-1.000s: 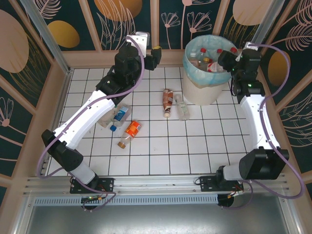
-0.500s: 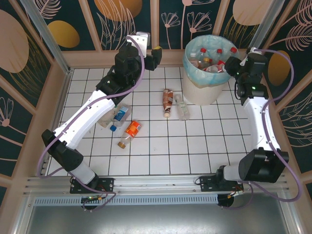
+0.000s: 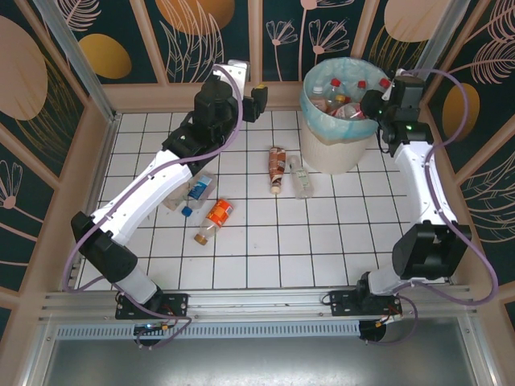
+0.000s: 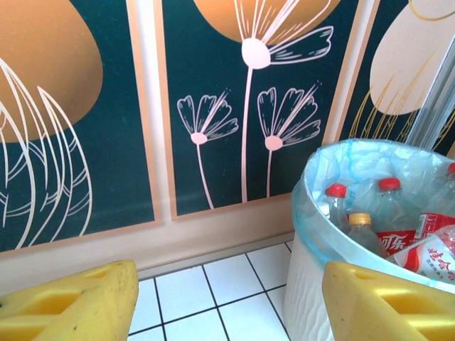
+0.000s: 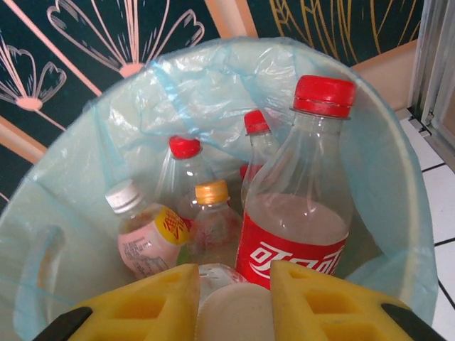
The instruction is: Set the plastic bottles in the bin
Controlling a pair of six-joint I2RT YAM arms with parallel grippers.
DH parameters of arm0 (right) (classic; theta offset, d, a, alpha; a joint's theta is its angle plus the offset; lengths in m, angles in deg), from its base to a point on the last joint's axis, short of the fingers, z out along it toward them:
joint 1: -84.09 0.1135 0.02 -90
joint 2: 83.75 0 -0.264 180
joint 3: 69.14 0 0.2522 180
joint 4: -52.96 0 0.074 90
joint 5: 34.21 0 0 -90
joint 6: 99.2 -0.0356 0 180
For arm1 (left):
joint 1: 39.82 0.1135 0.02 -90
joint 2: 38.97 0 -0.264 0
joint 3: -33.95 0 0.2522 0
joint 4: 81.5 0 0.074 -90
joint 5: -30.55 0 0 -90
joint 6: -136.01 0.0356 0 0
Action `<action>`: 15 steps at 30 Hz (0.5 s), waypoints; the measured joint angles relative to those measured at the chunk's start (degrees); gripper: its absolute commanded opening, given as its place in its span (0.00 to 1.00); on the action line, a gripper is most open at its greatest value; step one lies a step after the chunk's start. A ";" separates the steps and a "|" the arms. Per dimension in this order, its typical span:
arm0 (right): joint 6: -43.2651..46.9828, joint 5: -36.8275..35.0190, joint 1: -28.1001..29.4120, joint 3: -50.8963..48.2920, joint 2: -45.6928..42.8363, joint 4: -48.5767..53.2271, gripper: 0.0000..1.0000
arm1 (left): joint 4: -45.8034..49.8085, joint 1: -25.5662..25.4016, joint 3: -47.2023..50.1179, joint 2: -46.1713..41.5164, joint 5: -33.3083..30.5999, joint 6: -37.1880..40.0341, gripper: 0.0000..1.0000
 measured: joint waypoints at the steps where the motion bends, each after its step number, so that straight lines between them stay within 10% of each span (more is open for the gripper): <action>1: 0.28 -0.39 0.50 1.31 0.85 0.87 0.32 | -0.02 0.02 0.46 -0.15 -0.02 0.00 0.70; 15: 4.66 -5.49 3.67 10.10 7.96 6.43 0.39 | -0.13 0.04 4.24 -3.17 -0.39 -0.20 0.70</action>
